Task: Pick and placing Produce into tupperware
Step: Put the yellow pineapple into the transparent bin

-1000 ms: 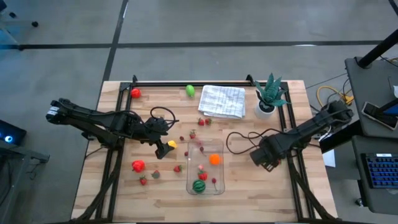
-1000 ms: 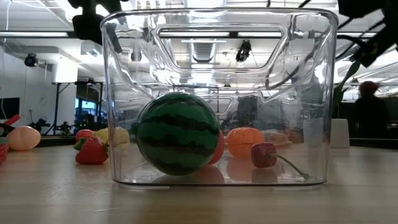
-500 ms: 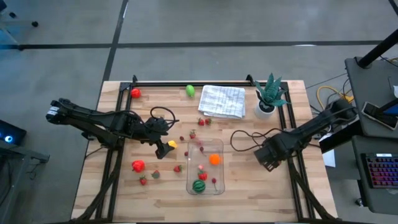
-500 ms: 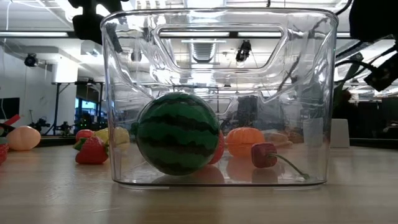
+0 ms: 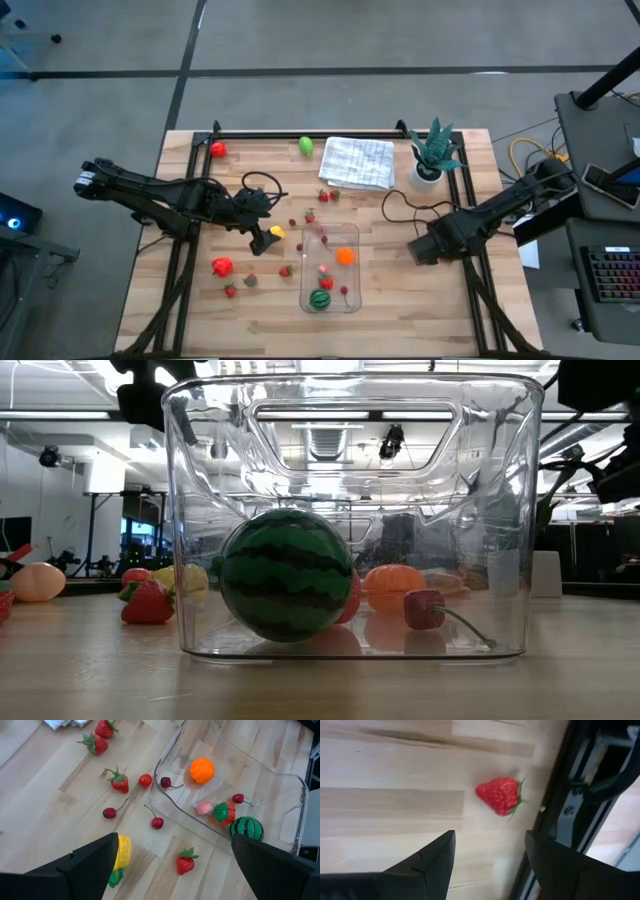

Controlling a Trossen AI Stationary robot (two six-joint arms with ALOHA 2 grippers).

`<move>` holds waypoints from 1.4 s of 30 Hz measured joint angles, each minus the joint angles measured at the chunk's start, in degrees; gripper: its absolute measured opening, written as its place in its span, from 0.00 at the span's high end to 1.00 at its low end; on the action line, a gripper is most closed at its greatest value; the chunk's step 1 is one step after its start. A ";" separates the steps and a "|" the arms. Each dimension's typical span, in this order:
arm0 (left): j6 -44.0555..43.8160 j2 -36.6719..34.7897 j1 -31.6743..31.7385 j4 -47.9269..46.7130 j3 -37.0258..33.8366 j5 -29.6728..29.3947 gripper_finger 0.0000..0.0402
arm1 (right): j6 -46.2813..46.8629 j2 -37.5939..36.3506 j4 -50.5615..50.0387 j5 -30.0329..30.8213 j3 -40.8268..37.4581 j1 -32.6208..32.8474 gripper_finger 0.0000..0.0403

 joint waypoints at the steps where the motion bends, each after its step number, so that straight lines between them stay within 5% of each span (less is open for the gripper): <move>1: 0.12 0.02 0.00 0.00 0.01 0.01 0.07 | 0.62 0.00 0.11 0.00 0.33 0.00 0.42; 21: 3.03 0.04 0.00 2.38 0.02 0.03 0.07 | 1.68 0.11 1.22 4.07 10.34 3.78 0.42; 35: 13.46 3.33 -0.48 2.27 -2.06 0.22 0.07 | -5.17 0.50 4.85 20.34 20.68 7.19 0.42; 42: 13.74 10.62 -0.48 2.27 -4.57 -1.07 0.16 | -7.34 4.03 4.06 22.42 24.17 7.89 0.42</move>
